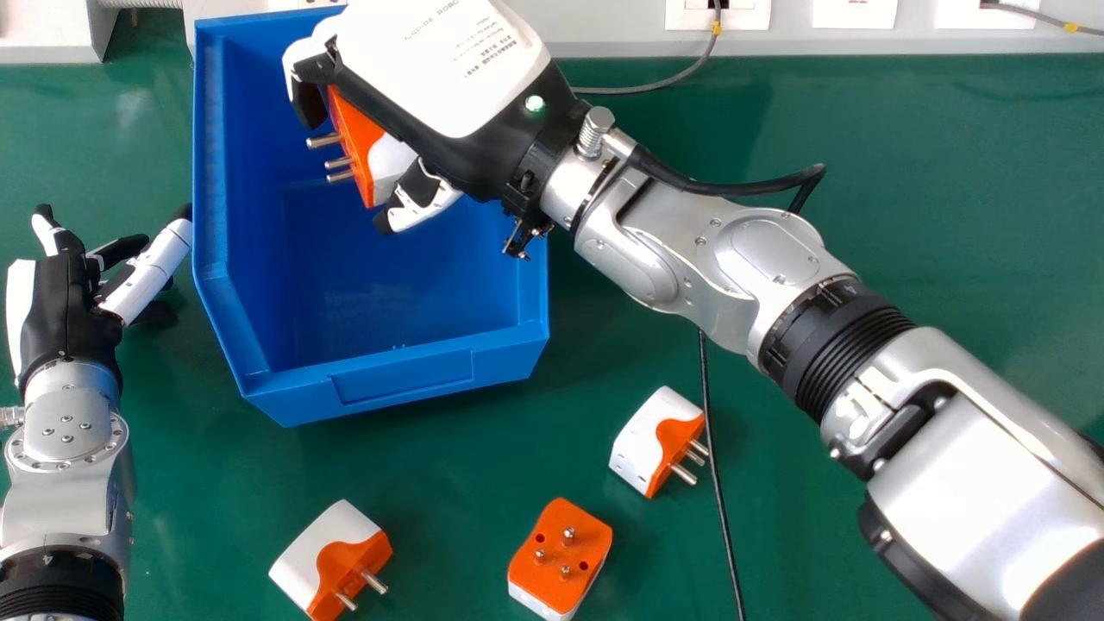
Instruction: Pick all objects and put in blue box
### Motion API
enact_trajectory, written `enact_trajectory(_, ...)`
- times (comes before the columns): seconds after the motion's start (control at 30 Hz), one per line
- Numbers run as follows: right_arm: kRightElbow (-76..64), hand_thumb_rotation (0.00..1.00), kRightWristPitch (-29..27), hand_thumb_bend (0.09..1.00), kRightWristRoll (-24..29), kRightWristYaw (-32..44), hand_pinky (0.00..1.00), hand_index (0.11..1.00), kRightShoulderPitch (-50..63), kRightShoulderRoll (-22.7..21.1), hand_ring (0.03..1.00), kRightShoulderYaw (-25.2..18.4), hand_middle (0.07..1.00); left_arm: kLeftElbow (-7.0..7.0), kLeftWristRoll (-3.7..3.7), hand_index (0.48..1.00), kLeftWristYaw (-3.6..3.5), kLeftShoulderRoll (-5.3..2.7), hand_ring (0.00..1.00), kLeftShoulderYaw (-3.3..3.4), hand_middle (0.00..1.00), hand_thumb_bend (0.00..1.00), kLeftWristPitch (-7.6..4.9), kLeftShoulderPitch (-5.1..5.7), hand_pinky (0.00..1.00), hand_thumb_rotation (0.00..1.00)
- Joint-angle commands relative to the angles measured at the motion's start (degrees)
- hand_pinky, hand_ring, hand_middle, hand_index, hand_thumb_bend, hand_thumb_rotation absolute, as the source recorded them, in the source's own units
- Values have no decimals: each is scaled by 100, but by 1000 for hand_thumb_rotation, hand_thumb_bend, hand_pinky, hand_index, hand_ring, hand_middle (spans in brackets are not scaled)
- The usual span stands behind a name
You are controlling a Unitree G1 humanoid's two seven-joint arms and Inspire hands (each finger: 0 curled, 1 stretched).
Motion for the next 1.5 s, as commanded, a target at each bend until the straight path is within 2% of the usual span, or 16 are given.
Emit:
enact_trajectory(0.0,-242,0,131,514,146,183,407,526,-43,-42,425,-118,516,235,9,904,-114,-292,681,-71,818,828,270,339,582,495)
enact_trajectory(0.07,-471,28,333,516,192,673,417,520,18,-89,454,-147,547,239,5,904,-74,-313,681,-44,818,828,209,345,580,490)
enact_trajectory(0.2,-1201,110,1154,698,315,2193,503,667,166,-88,600,-241,699,173,90,900,95,-360,698,-54,818,826,-1,410,582,475)
enact_trajectory(0.23,-1319,110,1303,698,365,2495,503,667,182,-77,600,-259,699,167,113,900,152,-367,698,-56,818,826,-90,433,582,475)
enact_trajectory(0.3,-1492,149,1558,786,504,3048,577,747,208,-53,702,-312,790,137,139,899,310,-405,712,-32,821,820,-322,487,595,464)
enact_trajectory(0.33,-1565,149,1676,786,570,3299,577,747,220,-46,702,-340,790,131,131,899,394,-439,712,-1,821,820,-449,507,595,464)
enact_trajectory(0.47,-1871,178,2069,855,758,4004,657,813,303,-62,801,-428,865,156,16,898,769,-653,729,207,826,800,-1095,560,616,443)
enact_trajectory(0.53,-1943,191,2206,885,747,4165,704,845,304,-62,841,-408,892,194,24,897,943,-731,741,282,829,784,-1415,573,626,425)
enact_trajectory(0.6,-1996,202,2270,908,700,4199,752,874,306,-70,873,-379,914,260,37,896,1071,-789,751,326,833,768,-1662,565,638,405)
enact_trajectory(0.67,-2042,226,2281,942,679,4174,840,919,324,-79,919,-369,945,333,48,895,1122,-812,767,345,839,739,-1782,545,658,371)
enact_trajectory(0.73,-2056,235,2233,954,656,4085,872,935,339,-89,935,-359,956,395,33,894,1073,-807,771,356,841,727,-1794,522,664,361)
enact_trajectory(0.83,-2070,248,2098,971,625,3942,914,959,351,-138,959,-345,972,428,48,895,962,-759,780,322,844,708,-1705,513,675,351)
enact_trajectory(0.97,-2117,266,1978,989,627,3827,945,983,391,-202,983,-355,989,412,86,898,939,-725,789,294,850,690,-1621,521,685,358)
enact_trajectory(1.27,-2417,279,1848,1000,684,3703,966,999,561,-390,999,-475,1000,380,149,901,1119,-737,794,268,854,676,-1570,524,686,366)
enact_trajectory(1.4,-2730,289,1797,1000,679,3408,957,1000,745,-559,1000,-605,1000,394,258,900,1317,-747,790,203,851,677,-1623,501,678,367)
enact_trajectory(1.47,-2857,294,1731,1000,624,3058,940,1000,896,-596,1000,-654,1000,425,368,898,1445,-743,781,136,845,676,-1657,491,670,367)
